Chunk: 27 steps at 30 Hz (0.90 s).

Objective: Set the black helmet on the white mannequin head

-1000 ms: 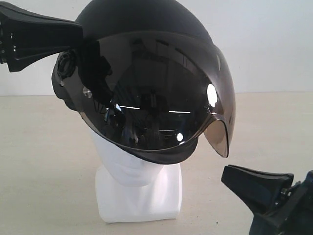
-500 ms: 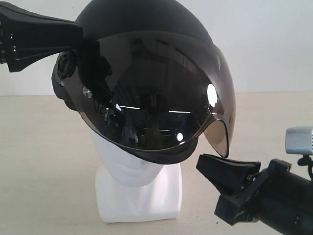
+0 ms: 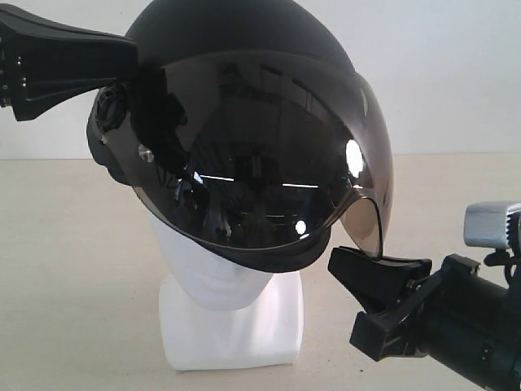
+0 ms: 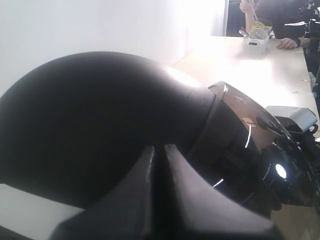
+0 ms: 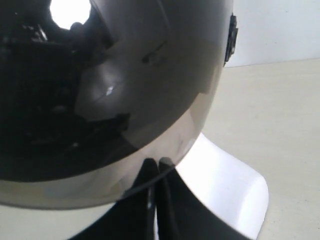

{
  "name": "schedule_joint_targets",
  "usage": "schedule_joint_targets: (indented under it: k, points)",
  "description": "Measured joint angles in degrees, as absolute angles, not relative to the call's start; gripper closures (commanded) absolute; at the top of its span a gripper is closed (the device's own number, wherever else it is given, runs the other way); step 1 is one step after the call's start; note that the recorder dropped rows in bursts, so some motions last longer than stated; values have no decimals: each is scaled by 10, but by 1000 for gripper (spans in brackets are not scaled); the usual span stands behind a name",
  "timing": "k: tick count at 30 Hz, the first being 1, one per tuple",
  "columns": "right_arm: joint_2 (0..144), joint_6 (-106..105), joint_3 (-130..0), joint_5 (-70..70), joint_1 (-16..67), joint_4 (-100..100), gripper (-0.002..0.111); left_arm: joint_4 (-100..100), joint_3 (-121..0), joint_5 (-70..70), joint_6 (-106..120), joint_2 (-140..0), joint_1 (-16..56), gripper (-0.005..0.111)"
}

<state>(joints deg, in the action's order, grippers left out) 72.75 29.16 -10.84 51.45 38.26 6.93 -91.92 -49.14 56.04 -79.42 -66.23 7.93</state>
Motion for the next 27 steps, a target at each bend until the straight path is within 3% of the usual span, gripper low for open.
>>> schedule_joint_targets:
  k: [27]
  points:
    - [727, 271, -111, 517, 383, 64, 109, -894, -415, 505, -793, -616, 79, 102]
